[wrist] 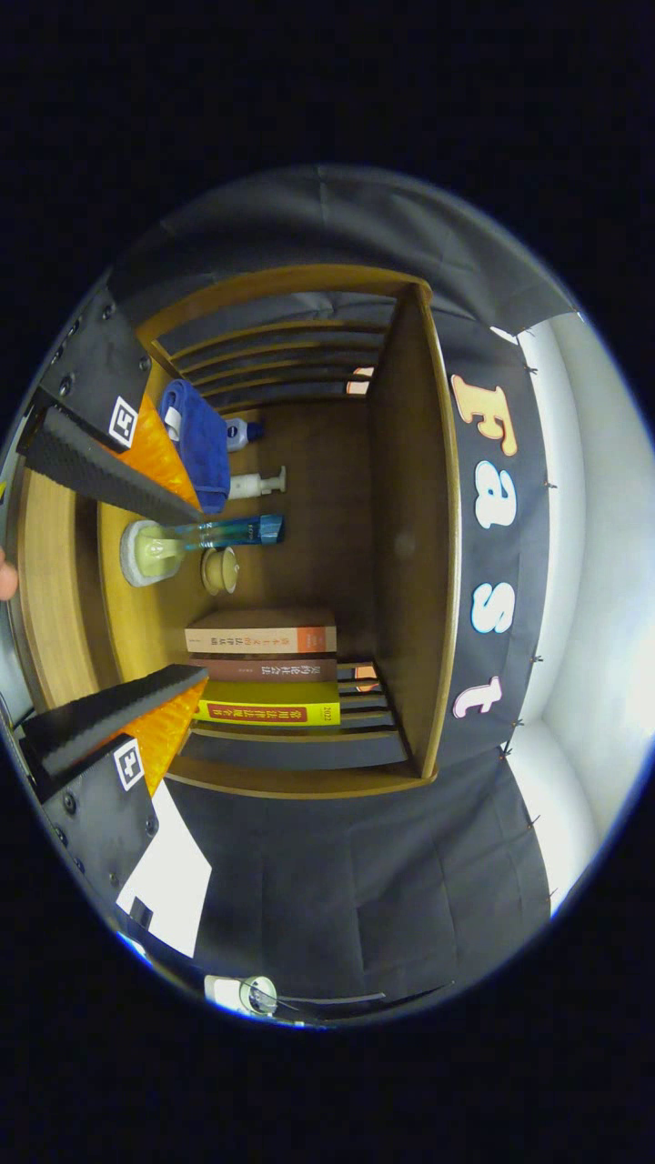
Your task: Pull open the drawer, take out the items inside it, and place them on the countertop above the cabinet.
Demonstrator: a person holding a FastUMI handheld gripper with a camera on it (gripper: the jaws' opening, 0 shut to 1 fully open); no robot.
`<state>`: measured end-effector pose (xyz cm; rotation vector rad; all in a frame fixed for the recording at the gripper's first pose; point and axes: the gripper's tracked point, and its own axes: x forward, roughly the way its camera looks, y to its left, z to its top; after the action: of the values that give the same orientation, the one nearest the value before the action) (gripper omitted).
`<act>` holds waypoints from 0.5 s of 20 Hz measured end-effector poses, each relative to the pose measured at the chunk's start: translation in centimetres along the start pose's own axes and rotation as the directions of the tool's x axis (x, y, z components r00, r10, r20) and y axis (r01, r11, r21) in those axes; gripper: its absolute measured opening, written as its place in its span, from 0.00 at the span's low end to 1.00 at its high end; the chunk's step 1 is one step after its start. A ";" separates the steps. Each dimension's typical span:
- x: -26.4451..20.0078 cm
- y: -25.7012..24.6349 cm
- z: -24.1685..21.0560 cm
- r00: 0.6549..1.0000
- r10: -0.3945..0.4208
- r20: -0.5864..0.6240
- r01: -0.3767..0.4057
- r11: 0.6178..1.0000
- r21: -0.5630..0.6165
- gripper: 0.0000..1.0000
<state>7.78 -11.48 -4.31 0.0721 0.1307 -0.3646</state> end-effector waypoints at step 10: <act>-5.0 1.5 -7.5 0.997 0.078 -0.013 -0.079 0.996 -0.044 1.00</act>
<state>2.79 -7.62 -10.94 0.0350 0.1465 -0.2828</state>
